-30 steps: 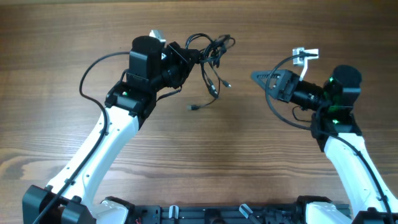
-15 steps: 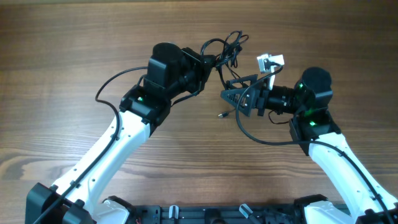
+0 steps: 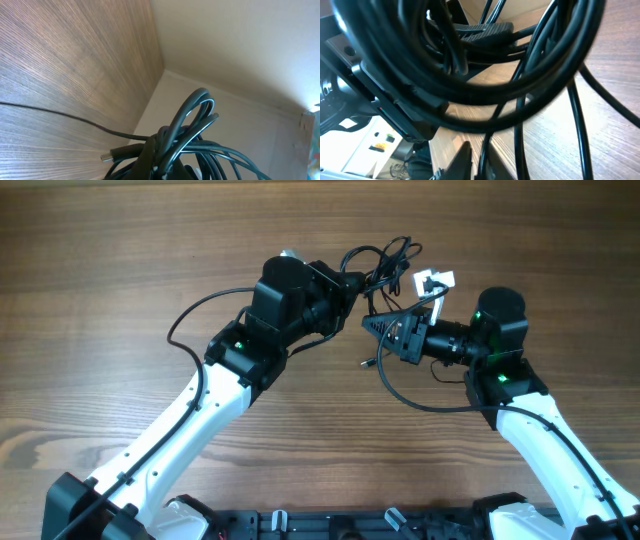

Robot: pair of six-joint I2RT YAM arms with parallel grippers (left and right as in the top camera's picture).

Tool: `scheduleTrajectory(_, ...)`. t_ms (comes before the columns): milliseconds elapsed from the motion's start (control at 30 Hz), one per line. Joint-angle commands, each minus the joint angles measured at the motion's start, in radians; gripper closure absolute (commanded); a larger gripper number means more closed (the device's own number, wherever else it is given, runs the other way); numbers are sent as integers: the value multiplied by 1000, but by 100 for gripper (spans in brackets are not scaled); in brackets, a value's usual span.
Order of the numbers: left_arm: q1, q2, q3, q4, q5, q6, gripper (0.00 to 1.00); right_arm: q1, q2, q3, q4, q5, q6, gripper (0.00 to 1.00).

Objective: Untangle cables
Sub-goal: 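Move the right gripper toward the lifted cables beside the left gripper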

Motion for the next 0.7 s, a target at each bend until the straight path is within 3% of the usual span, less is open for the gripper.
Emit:
scheduleTrajectory(0,-3,-20,12,11,28,-5,96,3,10,12,2,7,-14,96)
scheduleTrajectory(233,36,-20,12,10,-24,-5,96,3,10,12,-3,-37,-13,96)
scheduleTrajectory(667,261,-20,12,10,-168,-5,96,3,10,12,-80,-119,-40,96)
